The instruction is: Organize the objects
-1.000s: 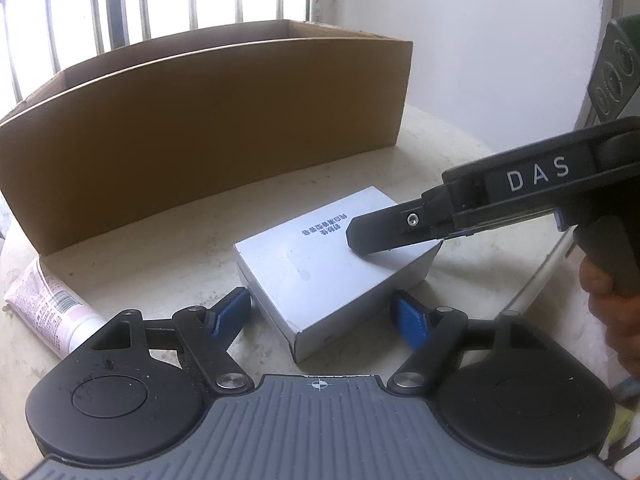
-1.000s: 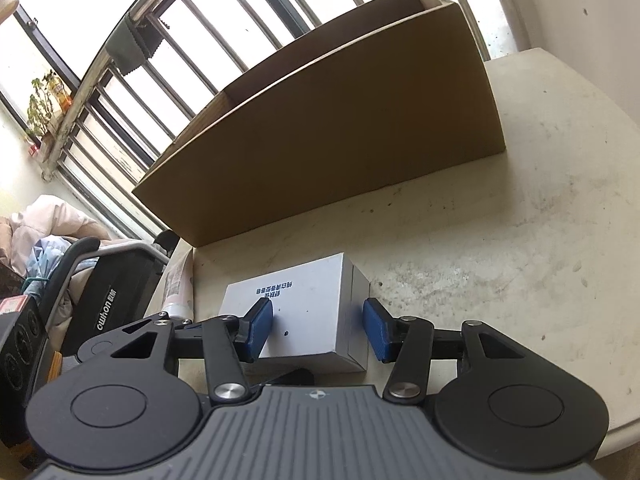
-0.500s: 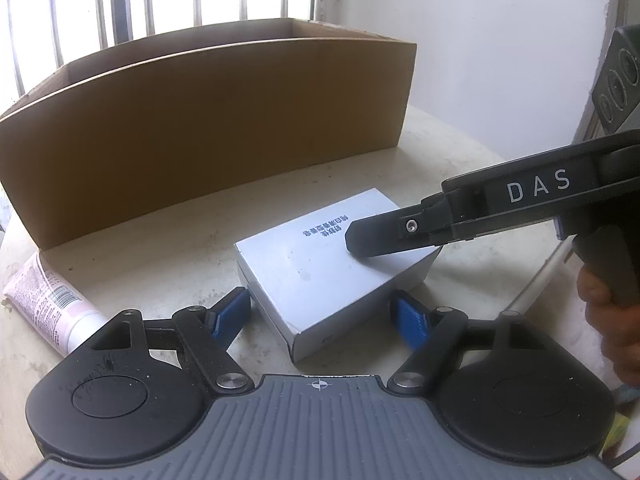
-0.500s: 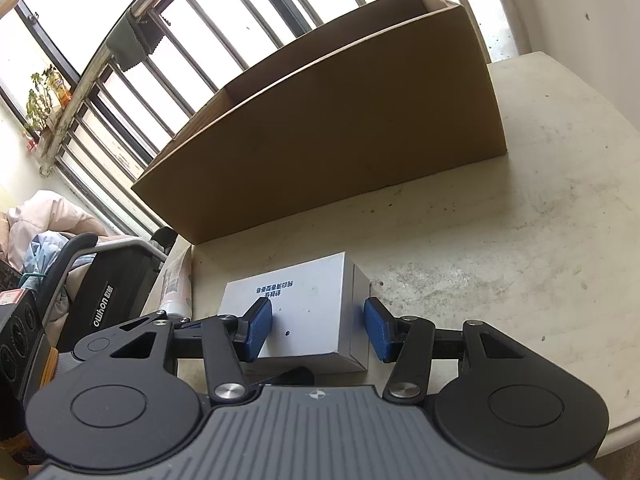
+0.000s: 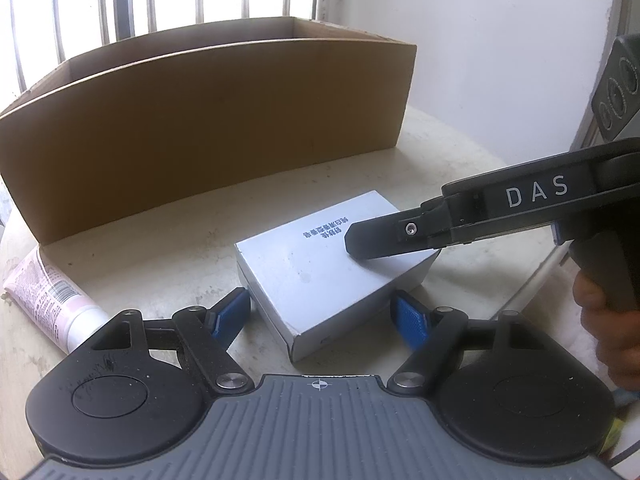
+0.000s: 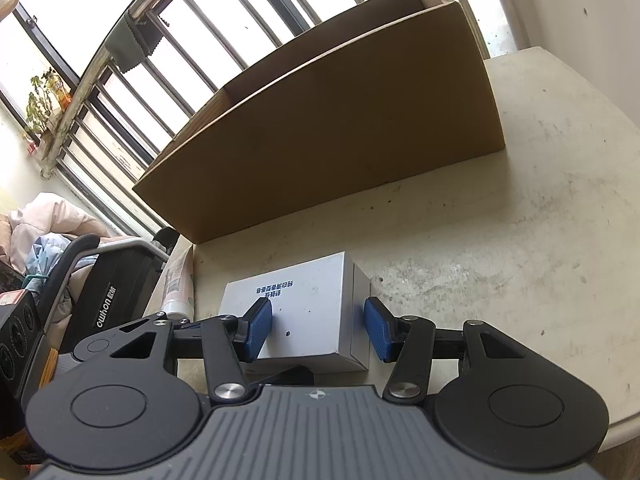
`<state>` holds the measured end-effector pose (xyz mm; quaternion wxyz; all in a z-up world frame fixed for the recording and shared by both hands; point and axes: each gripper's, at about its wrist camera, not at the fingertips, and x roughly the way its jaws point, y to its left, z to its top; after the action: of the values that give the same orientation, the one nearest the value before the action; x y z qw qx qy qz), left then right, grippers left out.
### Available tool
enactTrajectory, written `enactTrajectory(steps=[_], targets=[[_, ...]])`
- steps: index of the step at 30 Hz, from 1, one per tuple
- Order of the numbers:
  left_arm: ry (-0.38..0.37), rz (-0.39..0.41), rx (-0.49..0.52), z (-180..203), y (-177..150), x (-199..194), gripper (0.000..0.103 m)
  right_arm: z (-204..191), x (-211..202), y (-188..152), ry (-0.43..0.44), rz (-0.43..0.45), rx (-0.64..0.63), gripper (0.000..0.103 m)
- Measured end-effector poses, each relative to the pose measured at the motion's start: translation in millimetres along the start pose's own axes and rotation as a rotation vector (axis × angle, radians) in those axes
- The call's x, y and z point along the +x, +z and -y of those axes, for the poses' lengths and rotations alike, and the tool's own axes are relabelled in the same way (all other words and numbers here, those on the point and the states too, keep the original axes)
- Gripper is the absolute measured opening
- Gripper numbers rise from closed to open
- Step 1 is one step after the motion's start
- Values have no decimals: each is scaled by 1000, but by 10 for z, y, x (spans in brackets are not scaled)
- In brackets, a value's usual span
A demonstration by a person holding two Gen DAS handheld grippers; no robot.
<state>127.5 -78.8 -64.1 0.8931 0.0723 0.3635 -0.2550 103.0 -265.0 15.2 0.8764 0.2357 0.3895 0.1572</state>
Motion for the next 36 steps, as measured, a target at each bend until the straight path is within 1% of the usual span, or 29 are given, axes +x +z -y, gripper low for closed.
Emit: enactTrajectory(steps=[13, 17, 20, 22, 27, 30, 36], targets=[[-5, -9, 6, 40, -34, -89, 76, 9, -41, -34, 9, 1, 1, 55], [-4, 3, 44, 53, -53, -120, 76, 20, -53, -47, 12, 1, 1, 55], [39, 21, 100, 108, -56, -126, 77, 25, -60, -58, 16, 5, 0, 55], [51, 22, 124, 131, -67, -116, 77, 36, -66, -68, 20, 9, 2, 55], [43, 16, 123, 126, -84, -88, 78, 74, -65, -76, 32, 9, 13, 55], [33, 14, 113, 104, -78, -70, 78, 111, -54, -88, 49, 7, 30, 58], [21, 12, 95, 78, -76, -67, 78, 84, -58, -108, 49, 14, 11, 59]])
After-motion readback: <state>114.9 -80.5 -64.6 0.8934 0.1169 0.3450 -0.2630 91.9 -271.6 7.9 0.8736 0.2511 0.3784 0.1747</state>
